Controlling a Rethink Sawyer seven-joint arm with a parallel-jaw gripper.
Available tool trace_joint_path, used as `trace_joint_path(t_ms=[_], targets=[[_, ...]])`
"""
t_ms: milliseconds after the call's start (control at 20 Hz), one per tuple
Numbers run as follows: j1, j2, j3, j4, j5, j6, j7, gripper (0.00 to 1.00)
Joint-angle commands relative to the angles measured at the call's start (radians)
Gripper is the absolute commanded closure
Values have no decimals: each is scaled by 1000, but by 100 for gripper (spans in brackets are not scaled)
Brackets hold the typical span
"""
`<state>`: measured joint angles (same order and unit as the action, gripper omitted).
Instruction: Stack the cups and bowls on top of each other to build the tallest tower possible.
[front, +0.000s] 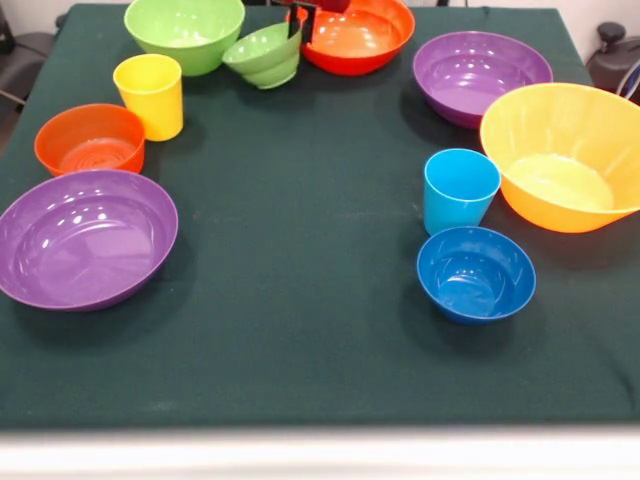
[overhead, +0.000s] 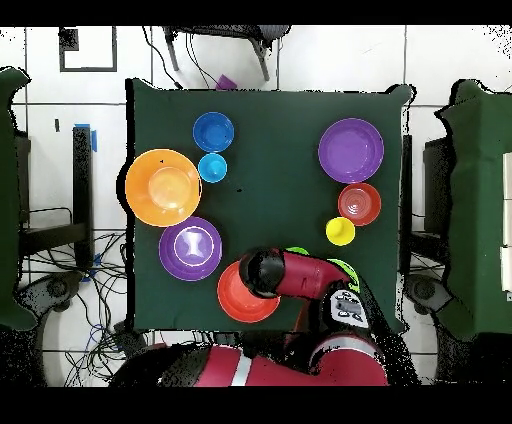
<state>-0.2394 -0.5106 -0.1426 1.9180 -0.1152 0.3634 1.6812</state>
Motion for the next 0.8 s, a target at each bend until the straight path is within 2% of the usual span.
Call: trace_joint_path(t_ms=[50,250,450,800], targets=[[-36,47,168,38,13,-136,133,100],[-77,108,237,-29,32,-170,120,100],[-100,135,276,-66,5,-262,120,100],[-92,184,291,-151,-6,-313,113,100]])
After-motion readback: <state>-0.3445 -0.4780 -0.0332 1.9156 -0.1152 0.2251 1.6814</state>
